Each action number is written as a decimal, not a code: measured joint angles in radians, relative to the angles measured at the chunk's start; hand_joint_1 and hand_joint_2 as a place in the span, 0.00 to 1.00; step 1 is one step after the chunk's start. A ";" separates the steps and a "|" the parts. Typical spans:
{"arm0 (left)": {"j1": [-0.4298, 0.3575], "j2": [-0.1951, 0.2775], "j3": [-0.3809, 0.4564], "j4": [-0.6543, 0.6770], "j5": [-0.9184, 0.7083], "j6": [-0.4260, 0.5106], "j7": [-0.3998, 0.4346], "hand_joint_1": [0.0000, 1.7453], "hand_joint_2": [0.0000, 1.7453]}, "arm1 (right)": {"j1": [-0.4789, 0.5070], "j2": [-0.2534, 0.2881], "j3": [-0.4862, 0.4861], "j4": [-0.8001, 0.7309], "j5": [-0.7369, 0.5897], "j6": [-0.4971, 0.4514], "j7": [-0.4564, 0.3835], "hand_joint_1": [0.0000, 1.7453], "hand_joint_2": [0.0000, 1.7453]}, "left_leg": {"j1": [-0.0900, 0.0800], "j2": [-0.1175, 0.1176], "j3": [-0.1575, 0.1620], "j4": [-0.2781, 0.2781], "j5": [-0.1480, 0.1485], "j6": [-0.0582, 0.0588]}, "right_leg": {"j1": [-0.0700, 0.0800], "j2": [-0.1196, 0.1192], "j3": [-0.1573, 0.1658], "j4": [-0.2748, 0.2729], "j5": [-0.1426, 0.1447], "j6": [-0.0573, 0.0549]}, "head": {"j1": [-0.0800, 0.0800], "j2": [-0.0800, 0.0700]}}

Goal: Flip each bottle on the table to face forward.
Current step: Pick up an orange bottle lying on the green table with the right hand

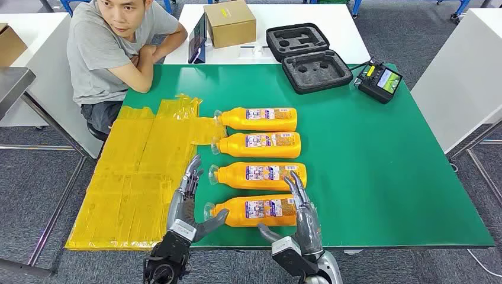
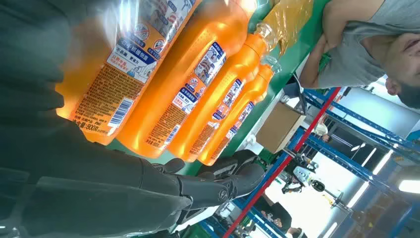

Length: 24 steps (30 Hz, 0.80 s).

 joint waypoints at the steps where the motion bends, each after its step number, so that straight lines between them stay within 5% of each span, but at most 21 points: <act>1: -0.001 0.000 -0.005 0.003 -0.005 0.011 0.000 0.00 1.00 | 0.000 0.000 0.000 0.000 -0.002 0.004 0.000 0.00 1.00 | 0.000 0.000 0.000 0.000 0.000 0.000 | 0.000 0.000 0.000 0.000 0.000 0.000 | 0.000 0.000; 6: -0.005 0.005 -0.041 0.027 -0.031 0.078 0.000 0.00 1.00 | -0.001 -0.001 -0.003 -0.001 0.033 0.008 0.020 0.00 1.00 | 0.000 0.000 0.000 0.000 0.000 0.000 | 0.000 0.000 0.000 0.000 0.000 0.000 | 0.000 0.000; 10: -0.016 0.014 -0.070 0.033 -0.014 0.093 0.000 0.00 1.00 | -0.003 -0.020 -0.003 -0.001 0.352 -0.072 0.164 0.00 1.00 | 0.000 0.000 0.000 0.000 0.000 0.000 | 0.000 0.000 0.000 0.000 0.000 0.000 | 0.000 0.000; 13: -0.026 0.021 -0.087 0.033 -0.004 0.097 0.000 0.00 1.00 | -0.003 -0.039 -0.003 -0.001 0.474 -0.078 0.233 0.00 1.00 | 0.000 0.000 0.000 0.000 0.000 0.000 | 0.000 0.000 0.000 0.000 0.000 0.000 | 0.000 0.000; 24: -0.046 0.040 -0.126 0.033 0.005 0.099 0.000 0.00 1.00 | -0.003 -0.078 -0.001 0.002 0.572 -0.052 0.294 0.00 1.00 | 0.000 0.000 0.000 0.000 0.000 0.000 | 0.000 0.000 0.000 0.000 0.000 0.000 | 0.000 0.000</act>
